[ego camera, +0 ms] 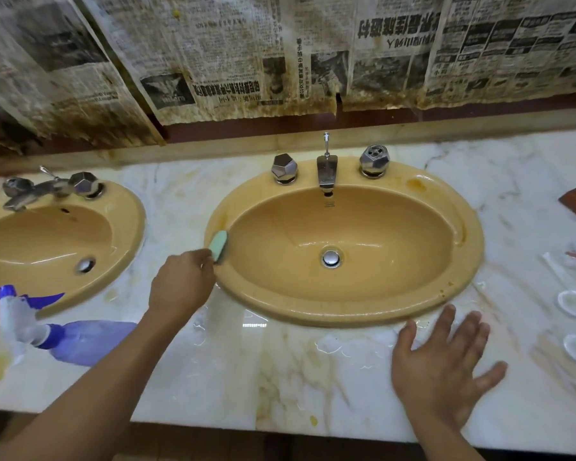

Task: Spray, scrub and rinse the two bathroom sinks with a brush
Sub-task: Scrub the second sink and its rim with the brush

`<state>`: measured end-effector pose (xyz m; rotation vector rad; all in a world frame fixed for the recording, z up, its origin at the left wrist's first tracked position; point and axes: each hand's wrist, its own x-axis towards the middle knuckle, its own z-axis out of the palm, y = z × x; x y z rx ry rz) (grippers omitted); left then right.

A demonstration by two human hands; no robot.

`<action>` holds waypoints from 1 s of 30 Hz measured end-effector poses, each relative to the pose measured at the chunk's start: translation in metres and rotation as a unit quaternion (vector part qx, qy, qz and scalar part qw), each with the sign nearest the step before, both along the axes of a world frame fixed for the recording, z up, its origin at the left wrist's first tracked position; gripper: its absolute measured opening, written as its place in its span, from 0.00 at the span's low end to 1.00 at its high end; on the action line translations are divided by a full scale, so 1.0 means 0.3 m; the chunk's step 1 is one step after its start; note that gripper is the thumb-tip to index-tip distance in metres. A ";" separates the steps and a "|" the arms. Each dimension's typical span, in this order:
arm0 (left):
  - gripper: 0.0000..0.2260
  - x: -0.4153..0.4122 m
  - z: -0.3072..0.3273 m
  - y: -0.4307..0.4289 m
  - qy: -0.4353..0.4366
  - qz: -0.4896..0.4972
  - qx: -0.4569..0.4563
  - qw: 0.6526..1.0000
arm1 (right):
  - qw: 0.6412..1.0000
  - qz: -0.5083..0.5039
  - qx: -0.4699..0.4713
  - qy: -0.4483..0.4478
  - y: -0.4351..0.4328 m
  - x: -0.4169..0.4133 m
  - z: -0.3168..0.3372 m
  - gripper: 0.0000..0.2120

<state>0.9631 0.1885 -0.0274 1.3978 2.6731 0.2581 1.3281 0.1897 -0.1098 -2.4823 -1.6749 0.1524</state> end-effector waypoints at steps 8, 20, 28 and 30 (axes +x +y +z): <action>0.14 -0.178 0.027 0.116 0.011 -0.021 0.009 1.000 | 1.000 0.000 0.010 0.004 0.004 0.000 -0.014 0.32; 0.13 -0.153 0.045 0.217 -0.067 -0.022 0.004 0.997 | 0.990 0.008 0.102 0.094 0.004 -0.005 -0.028 0.29; 0.12 -0.147 0.031 0.105 -0.086 0.075 0.039 0.993 | 0.998 -0.006 0.062 0.010 0.008 -0.009 -0.031 0.35; 0.13 -0.184 0.041 0.151 -0.094 0.061 0.036 0.993 | 0.998 -0.001 0.061 0.009 0.005 -0.003 -0.034 0.35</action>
